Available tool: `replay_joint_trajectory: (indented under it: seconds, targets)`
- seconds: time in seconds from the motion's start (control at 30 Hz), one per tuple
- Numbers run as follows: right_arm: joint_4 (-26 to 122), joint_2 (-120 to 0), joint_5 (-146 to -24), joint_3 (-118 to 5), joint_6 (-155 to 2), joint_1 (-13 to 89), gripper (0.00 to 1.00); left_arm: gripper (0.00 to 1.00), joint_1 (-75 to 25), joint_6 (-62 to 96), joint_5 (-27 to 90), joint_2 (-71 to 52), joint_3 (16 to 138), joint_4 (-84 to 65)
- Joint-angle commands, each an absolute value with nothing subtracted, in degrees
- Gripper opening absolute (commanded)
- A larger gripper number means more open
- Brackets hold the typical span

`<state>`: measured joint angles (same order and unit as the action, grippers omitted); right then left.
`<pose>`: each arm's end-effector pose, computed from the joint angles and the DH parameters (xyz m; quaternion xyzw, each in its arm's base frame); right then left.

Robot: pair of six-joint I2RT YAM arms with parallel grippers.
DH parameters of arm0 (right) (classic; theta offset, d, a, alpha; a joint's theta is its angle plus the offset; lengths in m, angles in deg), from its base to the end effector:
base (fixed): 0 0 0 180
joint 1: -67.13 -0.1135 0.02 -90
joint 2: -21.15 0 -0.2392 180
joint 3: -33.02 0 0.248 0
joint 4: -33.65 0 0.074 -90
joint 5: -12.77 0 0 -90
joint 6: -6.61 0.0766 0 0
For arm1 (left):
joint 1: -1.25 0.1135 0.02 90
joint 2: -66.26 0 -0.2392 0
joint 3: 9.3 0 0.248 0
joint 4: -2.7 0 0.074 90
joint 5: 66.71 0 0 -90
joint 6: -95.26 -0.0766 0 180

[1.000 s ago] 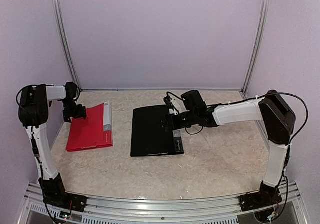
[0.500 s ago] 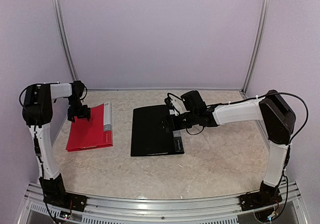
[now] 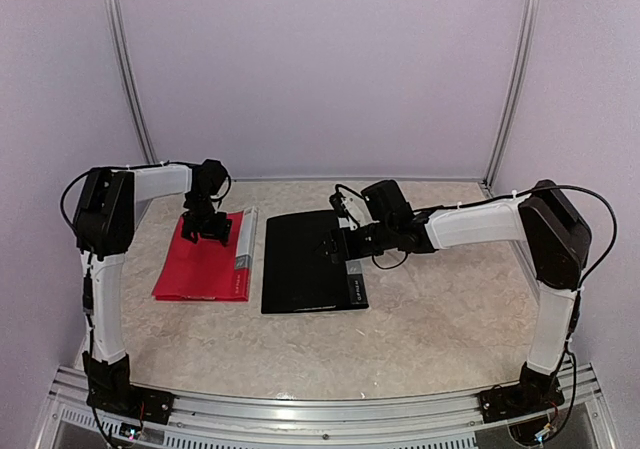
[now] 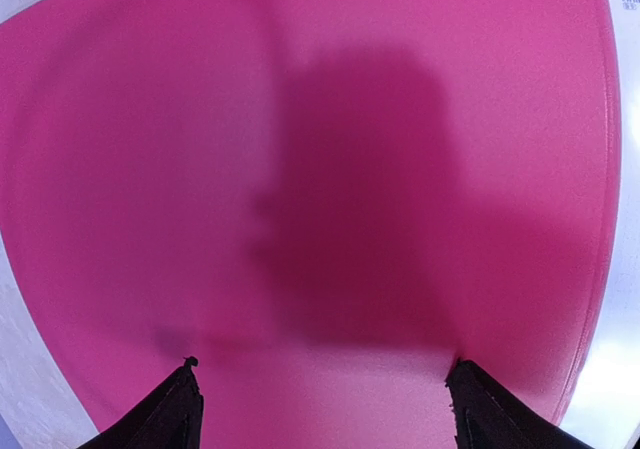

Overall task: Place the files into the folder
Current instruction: Move the folder with files to the center of the board, then reset both arms

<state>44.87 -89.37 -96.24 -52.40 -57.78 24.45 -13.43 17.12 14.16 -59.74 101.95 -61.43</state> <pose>0.3113 0.3210 0.1456 -0.2043 0.8592 0.3719 0.2858 0.4184 -0.0970 0.0971 0.0167 0.9920 0.0549 0.1122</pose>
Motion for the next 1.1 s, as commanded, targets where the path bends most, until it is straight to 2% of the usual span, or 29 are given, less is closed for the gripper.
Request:
replay_joint_trajectory:
  seconds: [0.0,0.33,0.6,0.87,1.07]
  targets:
    - [46.75,-88.91,-94.34,-53.26,-57.46,24.28,0.92,0.83,-17.62,19.54,16.25,-63.05,101.08,-67.01]
    - [50.85,-88.26,-89.47,-54.78,-59.54,24.39,0.93,0.88,-22.40,22.58,15.81,-57.92,97.34,-67.79]
    - [54.90,-84.79,-81.78,-55.24,-62.27,26.99,0.96,0.99,-22.20,21.99,10.07,-48.91,96.60,-67.63]
    - [58.38,-77.78,-69.73,-54.15,-66.64,30.75,0.99,0.99,-21.52,21.33,9.00,-35.07,87.32,-51.24]
    - [52.31,-70.09,-65.14,-47.92,-69.14,33.99,0.99,0.99,-21.53,20.64,6.73,-22.44,77.38,-36.41]
